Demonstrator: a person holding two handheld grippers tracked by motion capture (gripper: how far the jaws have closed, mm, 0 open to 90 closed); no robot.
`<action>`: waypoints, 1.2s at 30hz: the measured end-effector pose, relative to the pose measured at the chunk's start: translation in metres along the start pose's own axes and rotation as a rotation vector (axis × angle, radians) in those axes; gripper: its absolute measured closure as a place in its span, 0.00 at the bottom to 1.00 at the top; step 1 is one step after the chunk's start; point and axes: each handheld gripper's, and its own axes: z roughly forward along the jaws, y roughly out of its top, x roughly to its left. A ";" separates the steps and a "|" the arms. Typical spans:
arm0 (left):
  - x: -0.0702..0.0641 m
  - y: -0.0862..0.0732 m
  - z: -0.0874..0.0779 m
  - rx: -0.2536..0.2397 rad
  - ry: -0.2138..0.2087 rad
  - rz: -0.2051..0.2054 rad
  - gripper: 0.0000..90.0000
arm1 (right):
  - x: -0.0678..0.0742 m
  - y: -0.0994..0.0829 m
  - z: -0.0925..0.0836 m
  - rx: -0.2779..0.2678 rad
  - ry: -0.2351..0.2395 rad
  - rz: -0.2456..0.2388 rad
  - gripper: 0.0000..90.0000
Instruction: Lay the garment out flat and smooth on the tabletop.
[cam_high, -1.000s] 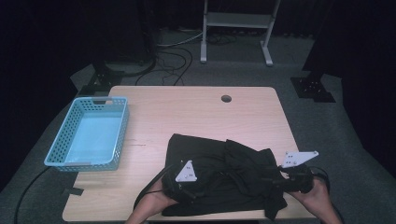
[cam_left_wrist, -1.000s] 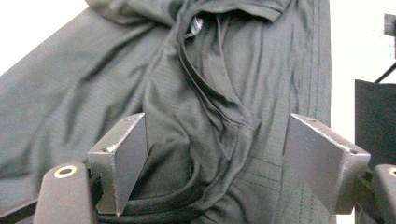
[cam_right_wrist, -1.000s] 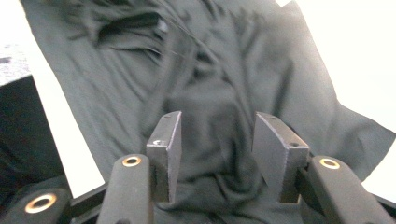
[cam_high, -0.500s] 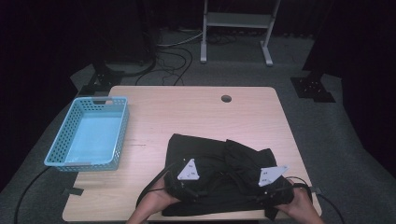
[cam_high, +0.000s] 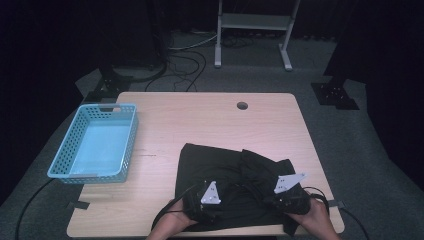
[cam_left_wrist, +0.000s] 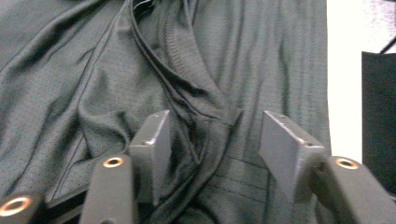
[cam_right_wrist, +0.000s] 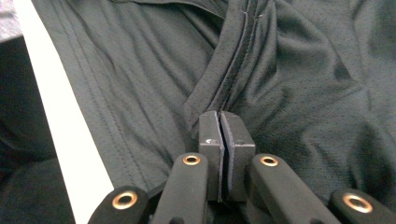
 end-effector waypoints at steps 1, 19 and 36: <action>0.000 0.000 0.001 -0.003 0.004 0.001 0.51 | 0.000 -0.001 0.000 -0.005 0.010 0.008 0.99; 0.005 0.007 -0.018 -0.075 0.065 -0.022 0.91 | -0.003 -0.001 -0.011 -0.130 0.113 0.095 0.99; 0.024 0.005 -0.031 -0.149 0.079 -0.157 0.92 | -0.005 0.016 -0.024 -0.260 0.199 0.144 0.99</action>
